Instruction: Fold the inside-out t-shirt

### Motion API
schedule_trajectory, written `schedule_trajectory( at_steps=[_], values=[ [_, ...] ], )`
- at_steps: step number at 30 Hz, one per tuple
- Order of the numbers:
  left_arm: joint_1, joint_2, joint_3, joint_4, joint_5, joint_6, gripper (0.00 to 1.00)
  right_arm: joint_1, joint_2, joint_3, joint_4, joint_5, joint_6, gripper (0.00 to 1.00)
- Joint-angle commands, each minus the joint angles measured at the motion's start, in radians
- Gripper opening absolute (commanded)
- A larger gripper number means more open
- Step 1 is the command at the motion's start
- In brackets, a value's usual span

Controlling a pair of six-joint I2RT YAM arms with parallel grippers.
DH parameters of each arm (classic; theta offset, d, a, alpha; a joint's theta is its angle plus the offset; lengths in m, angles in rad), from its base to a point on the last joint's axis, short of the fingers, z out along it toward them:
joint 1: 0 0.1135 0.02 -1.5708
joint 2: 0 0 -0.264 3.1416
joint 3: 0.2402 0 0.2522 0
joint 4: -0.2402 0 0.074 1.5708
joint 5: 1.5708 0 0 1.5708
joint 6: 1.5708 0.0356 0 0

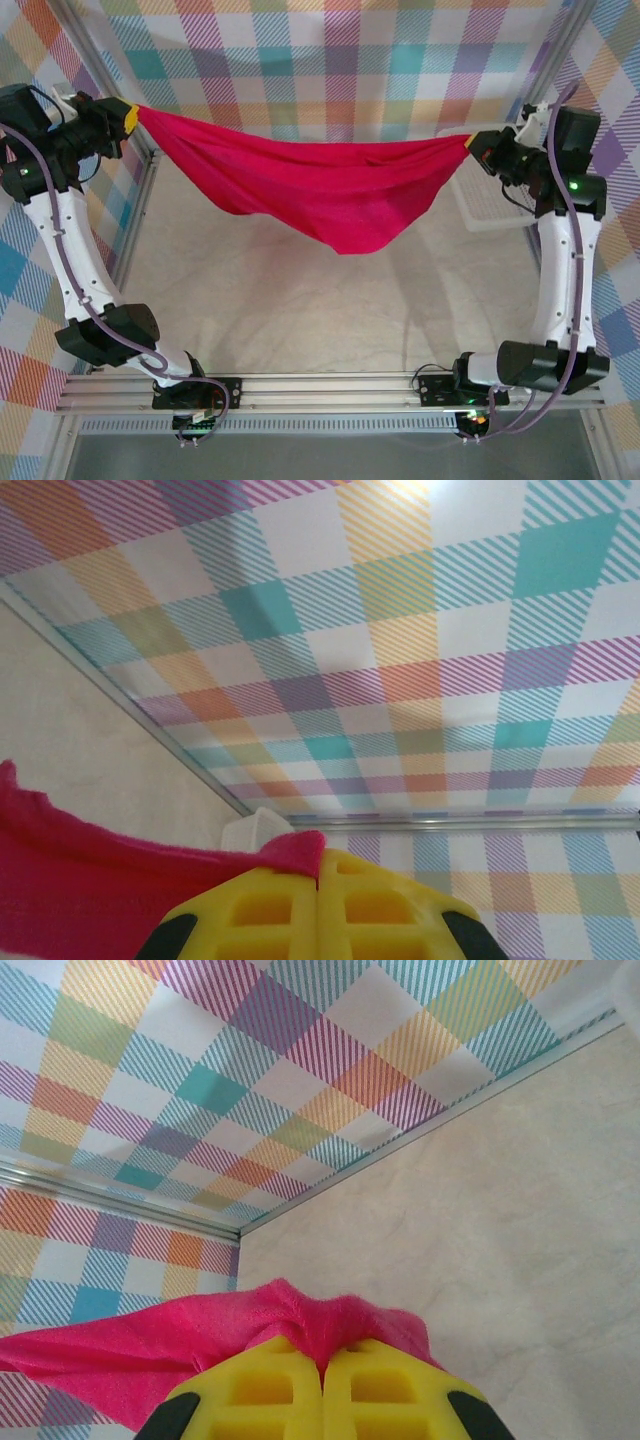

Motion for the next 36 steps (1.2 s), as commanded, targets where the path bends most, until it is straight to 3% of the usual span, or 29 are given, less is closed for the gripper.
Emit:
schedule_trajectory(
  at_steps=[1,8,14,18,22,29,33,36],
  values=[
    [-0.036,0.037,-0.021,0.044,-0.033,0.046,0.0,-0.005,0.064,0.019,0.126,-0.058,0.078,0.0],
    [-0.149,0.156,0.088,-0.01,-0.143,0.173,0.0,0.014,0.254,0.229,0.123,-0.084,0.094,0.0],
    [-0.161,0.237,0.147,0.086,-0.181,0.202,0.0,0.018,0.388,0.442,0.065,-0.125,0.1,0.0],
    [-0.161,0.233,0.152,0.083,-0.177,0.236,0.0,0.022,0.395,0.461,0.026,-0.125,0.066,0.0],
    [-0.205,0.115,-0.049,0.035,-0.231,0.346,0.0,0.044,0.278,0.158,0.14,-0.107,0.049,0.0],
    [-0.226,-0.229,-0.814,0.064,-0.404,0.381,0.0,0.073,0.09,-0.57,0.375,-0.033,0.034,0.0],
    [-0.227,-0.369,-1.092,0.054,-0.521,0.329,0.0,0.073,0.079,-0.78,0.402,0.013,-0.019,0.0],
    [-0.226,-0.459,-1.201,0.075,-0.583,0.282,0.0,0.073,0.094,-0.826,0.386,0.045,-0.056,0.0]
  ],
)
